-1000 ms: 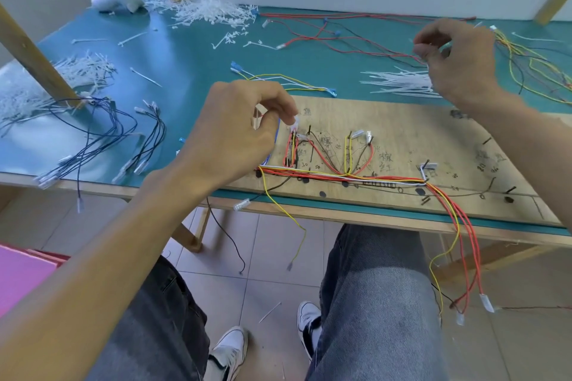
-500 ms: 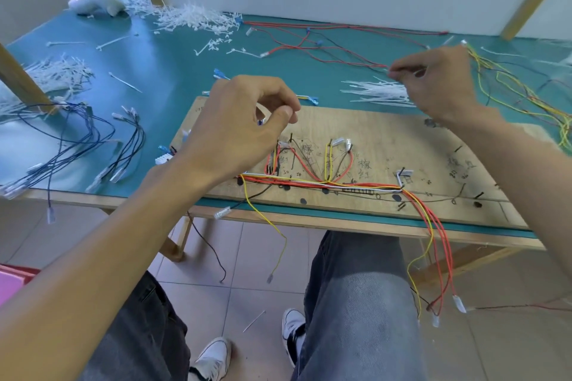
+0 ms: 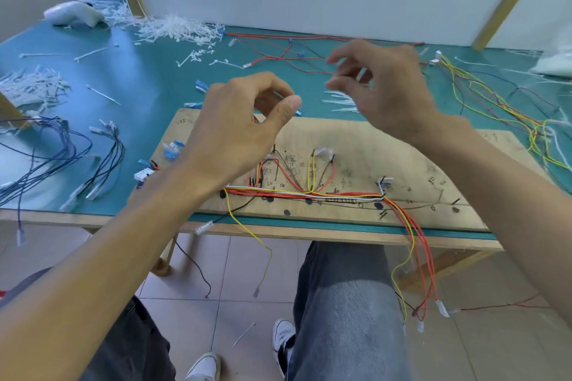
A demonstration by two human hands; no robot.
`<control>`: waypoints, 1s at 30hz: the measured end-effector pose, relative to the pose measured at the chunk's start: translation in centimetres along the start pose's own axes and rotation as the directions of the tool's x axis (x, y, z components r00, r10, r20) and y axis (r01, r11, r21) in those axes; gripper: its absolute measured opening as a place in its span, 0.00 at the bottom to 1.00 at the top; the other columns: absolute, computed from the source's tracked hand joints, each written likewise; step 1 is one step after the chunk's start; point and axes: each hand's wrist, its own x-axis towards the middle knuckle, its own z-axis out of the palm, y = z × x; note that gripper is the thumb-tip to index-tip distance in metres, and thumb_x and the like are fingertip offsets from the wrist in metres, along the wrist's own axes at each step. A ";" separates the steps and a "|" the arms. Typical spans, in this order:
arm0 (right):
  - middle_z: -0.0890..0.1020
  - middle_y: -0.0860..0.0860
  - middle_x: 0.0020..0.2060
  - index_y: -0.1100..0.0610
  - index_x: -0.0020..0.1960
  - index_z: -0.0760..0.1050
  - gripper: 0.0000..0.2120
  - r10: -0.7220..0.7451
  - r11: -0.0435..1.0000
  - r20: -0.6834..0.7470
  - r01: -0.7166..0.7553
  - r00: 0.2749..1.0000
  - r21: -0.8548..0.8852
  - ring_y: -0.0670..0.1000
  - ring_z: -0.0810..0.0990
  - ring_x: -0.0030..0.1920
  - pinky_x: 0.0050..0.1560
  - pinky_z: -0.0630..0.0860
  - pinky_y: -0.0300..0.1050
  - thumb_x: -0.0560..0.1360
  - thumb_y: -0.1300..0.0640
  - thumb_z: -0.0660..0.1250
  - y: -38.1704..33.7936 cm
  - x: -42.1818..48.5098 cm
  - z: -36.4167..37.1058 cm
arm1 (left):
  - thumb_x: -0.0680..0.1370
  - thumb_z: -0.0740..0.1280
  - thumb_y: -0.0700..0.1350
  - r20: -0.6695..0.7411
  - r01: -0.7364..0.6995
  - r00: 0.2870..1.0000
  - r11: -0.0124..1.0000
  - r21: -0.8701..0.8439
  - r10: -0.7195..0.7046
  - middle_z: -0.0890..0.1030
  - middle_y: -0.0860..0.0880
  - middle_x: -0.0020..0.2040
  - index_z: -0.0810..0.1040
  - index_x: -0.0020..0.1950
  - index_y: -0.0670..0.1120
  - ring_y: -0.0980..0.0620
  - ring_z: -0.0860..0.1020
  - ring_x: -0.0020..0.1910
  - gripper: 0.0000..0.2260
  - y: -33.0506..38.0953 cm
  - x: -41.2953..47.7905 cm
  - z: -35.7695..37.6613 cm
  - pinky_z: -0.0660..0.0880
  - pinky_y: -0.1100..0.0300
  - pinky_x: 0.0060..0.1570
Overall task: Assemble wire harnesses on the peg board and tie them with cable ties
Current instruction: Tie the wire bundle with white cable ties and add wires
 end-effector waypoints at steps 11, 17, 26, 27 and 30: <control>0.88 0.46 0.44 0.61 0.70 0.74 0.23 -0.170 0.985 0.185 0.162 0.968 0.056 0.44 0.80 0.44 0.51 0.79 0.46 0.78 0.57 0.75 -7.5 -1.6 -0.6 | 0.83 0.71 0.51 0.180 0.078 0.982 0.993 -0.087 -0.062 0.87 0.56 0.39 0.85 0.46 0.52 0.62 0.83 0.38 0.08 -0.4 -1.3 -2.3 0.68 0.63 0.37; 0.83 0.44 0.56 0.51 0.79 0.61 0.38 -0.221 0.960 0.087 0.201 0.971 0.195 0.48 0.82 0.41 0.47 0.79 0.39 0.76 0.55 0.78 -8.4 -2.4 0.2 | 0.82 0.72 0.49 0.230 0.007 0.973 0.998 -0.068 0.009 0.87 0.59 0.39 0.86 0.47 0.52 0.63 0.84 0.42 0.06 -0.9 -2.0 -3.5 0.68 0.78 0.42; 0.84 0.52 0.41 0.58 0.58 0.81 0.10 0.186 0.822 0.104 -0.212 0.977 0.528 0.53 0.84 0.39 0.38 0.84 0.56 0.78 0.59 0.76 -7.8 -4.1 0.5 | 0.82 0.71 0.46 0.138 -0.006 0.990 1.000 -0.012 0.008 0.86 0.55 0.39 0.82 0.45 0.51 0.57 0.84 0.46 0.06 -1.6 -3.3 -5.1 0.75 0.52 0.62; 0.84 0.55 0.40 0.60 0.55 0.82 0.07 0.243 0.750 0.119 -0.264 0.963 0.607 0.55 0.84 0.37 0.36 0.83 0.55 0.78 0.61 0.75 -7.7 -4.6 0.5 | 0.82 0.72 0.46 0.122 0.005 0.993 1.000 -0.004 -0.005 0.86 0.56 0.39 0.82 0.45 0.52 0.58 0.84 0.47 0.06 -1.7 -3.5 -5.2 0.74 0.53 0.62; 0.85 0.59 0.39 0.62 0.51 0.83 0.02 0.348 0.558 0.167 -0.347 0.922 0.753 0.57 0.83 0.37 0.35 0.82 0.49 0.79 0.64 0.74 -7.8 -5.6 0.7 | 0.81 0.72 0.48 0.078 0.027 0.997 1.000 0.004 -0.027 0.86 0.58 0.39 0.83 0.46 0.53 0.59 0.83 0.47 0.04 -1.9 -4.0 -5.1 0.73 0.60 0.60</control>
